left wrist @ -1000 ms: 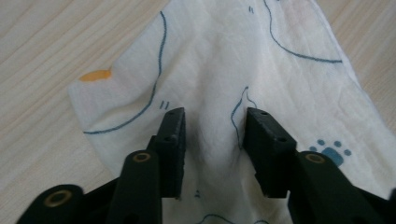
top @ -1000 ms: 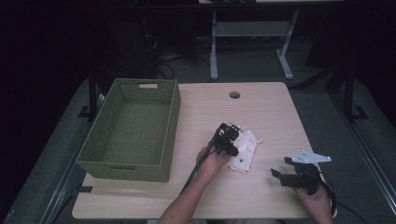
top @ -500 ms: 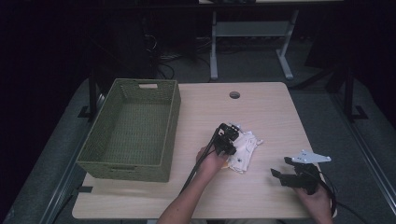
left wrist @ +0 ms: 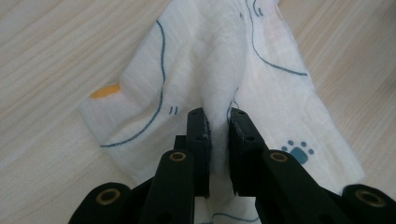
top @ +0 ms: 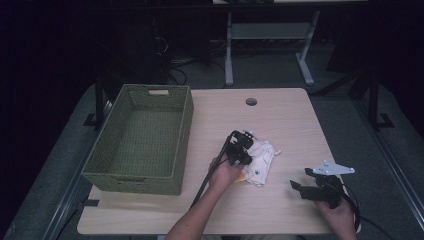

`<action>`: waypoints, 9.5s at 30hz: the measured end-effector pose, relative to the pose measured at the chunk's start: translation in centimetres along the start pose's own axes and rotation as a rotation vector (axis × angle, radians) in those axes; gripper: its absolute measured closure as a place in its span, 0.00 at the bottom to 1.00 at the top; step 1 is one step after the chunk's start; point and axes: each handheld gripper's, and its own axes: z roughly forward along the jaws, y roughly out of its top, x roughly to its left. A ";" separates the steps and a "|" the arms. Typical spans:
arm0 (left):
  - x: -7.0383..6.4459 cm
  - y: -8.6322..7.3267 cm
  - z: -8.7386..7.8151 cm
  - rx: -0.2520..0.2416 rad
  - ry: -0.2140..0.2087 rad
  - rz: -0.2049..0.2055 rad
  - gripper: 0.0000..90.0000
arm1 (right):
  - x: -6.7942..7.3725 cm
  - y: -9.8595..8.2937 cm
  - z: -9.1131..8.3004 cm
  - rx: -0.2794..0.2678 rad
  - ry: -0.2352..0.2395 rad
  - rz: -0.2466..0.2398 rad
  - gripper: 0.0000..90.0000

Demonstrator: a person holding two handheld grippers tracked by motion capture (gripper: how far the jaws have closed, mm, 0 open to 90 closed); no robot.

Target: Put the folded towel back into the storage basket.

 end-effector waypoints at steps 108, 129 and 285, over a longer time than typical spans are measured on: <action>9.4 -5.7 -21.4 -0.254 -0.063 -0.197 0.88 | -0.1 -0.4 -0.1 0.009 -0.038 0.017 0.28; 13.6 -9.3 -24.2 -0.278 -0.026 -0.288 0.88 | -0.1 -0.5 0.0 0.015 -0.043 0.022 0.28; 13.2 -11.7 -21.5 -0.349 -0.068 -0.186 0.49 | -0.2 -0.6 -0.2 0.018 -0.055 0.025 0.27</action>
